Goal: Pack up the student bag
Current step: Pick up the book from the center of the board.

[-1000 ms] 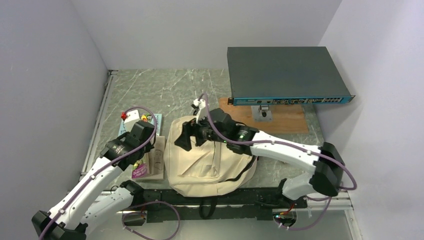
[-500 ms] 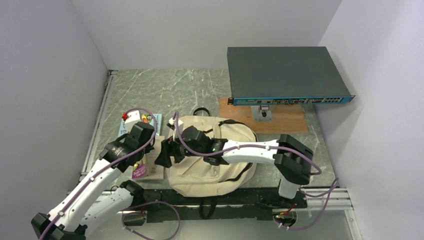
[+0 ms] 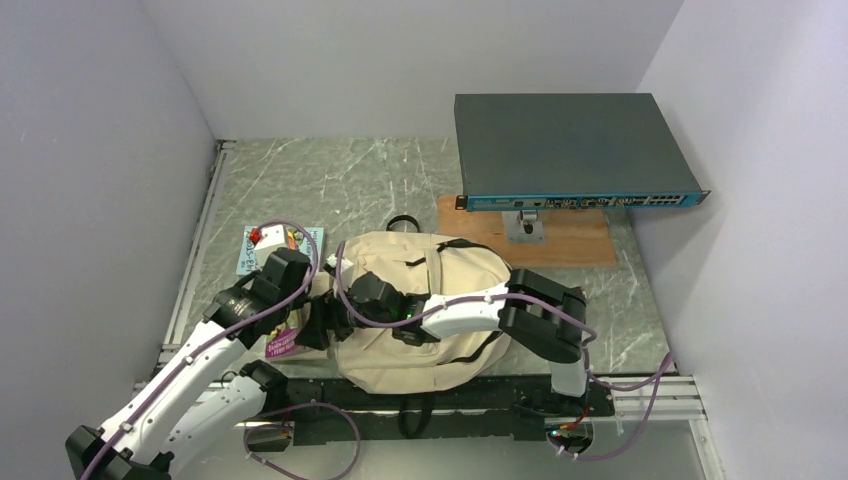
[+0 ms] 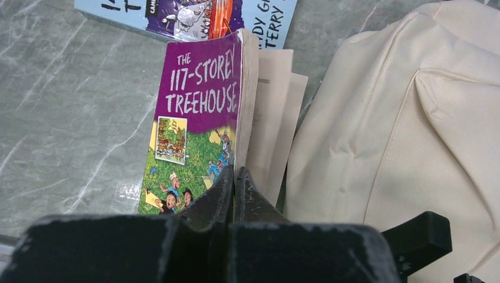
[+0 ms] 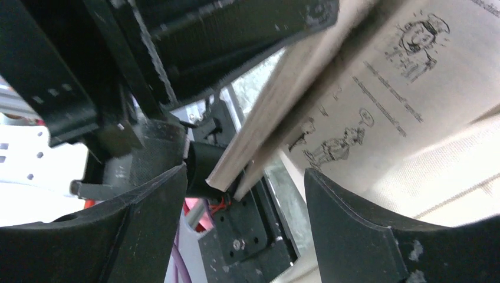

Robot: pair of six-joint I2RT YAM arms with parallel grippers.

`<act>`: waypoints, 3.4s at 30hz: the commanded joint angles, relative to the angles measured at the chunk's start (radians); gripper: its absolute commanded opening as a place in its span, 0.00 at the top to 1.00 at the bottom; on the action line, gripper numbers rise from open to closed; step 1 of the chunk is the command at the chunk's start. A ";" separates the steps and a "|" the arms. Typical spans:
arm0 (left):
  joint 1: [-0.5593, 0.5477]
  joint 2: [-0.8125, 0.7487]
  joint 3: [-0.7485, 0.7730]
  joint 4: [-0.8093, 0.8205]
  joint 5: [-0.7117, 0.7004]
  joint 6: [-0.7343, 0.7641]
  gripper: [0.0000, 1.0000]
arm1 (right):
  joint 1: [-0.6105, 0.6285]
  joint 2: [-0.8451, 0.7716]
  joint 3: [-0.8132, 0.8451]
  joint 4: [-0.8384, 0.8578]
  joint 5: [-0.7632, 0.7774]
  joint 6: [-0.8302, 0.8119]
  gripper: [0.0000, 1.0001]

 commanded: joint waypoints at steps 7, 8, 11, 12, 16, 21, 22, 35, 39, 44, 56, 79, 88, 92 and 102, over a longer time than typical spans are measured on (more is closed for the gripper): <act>0.002 -0.072 -0.032 0.117 -0.013 0.051 1.00 | 0.003 0.099 0.025 0.227 -0.032 0.101 0.27; 0.001 -0.074 -0.032 0.117 -0.015 0.056 1.00 | 0.003 0.104 0.031 0.226 -0.036 0.095 0.28; 0.001 -0.086 -0.039 0.133 -0.009 0.079 1.00 | 0.003 0.123 0.046 0.241 -0.048 0.086 0.31; 0.001 -0.091 -0.041 0.140 -0.005 0.086 1.00 | 0.003 0.131 0.050 0.244 -0.053 0.079 0.33; 0.002 -0.092 -0.042 0.128 -0.016 0.082 1.00 | 0.003 0.144 0.069 0.220 -0.061 0.048 0.44; 0.003 -0.063 -0.017 0.079 -0.060 0.038 0.93 | 0.006 0.132 0.068 0.206 -0.062 0.012 0.62; 0.003 -0.051 -0.013 0.074 -0.066 0.034 0.87 | 0.006 0.128 0.067 0.204 -0.063 0.002 0.65; 0.004 0.116 0.013 0.070 -0.078 0.025 0.47 | 0.014 0.098 0.046 0.206 -0.064 -0.054 0.89; 0.017 0.131 -0.013 0.096 -0.020 0.037 0.35 | 0.013 0.092 0.039 0.214 -0.065 -0.060 0.94; 0.025 0.172 -0.019 0.135 0.043 0.109 0.32 | 0.013 0.080 0.028 0.215 -0.060 -0.083 1.00; 0.025 0.096 -0.039 0.151 0.024 0.022 0.31 | 0.009 0.004 -0.063 0.275 -0.030 -0.107 1.00; 0.026 -0.434 0.122 0.037 0.184 0.283 0.26 | -0.184 -0.094 0.229 -0.116 -0.166 0.389 1.00; 0.025 -0.314 0.123 0.087 0.470 0.711 0.23 | -0.257 -0.054 0.320 -0.169 -0.236 0.527 1.00; 0.025 -0.195 0.145 0.064 0.378 0.777 0.21 | -0.275 -0.060 0.349 -0.198 -0.243 0.533 1.00; 0.024 -0.081 0.162 0.102 0.328 0.837 0.33 | -0.293 -0.072 0.337 -0.174 -0.269 0.604 1.00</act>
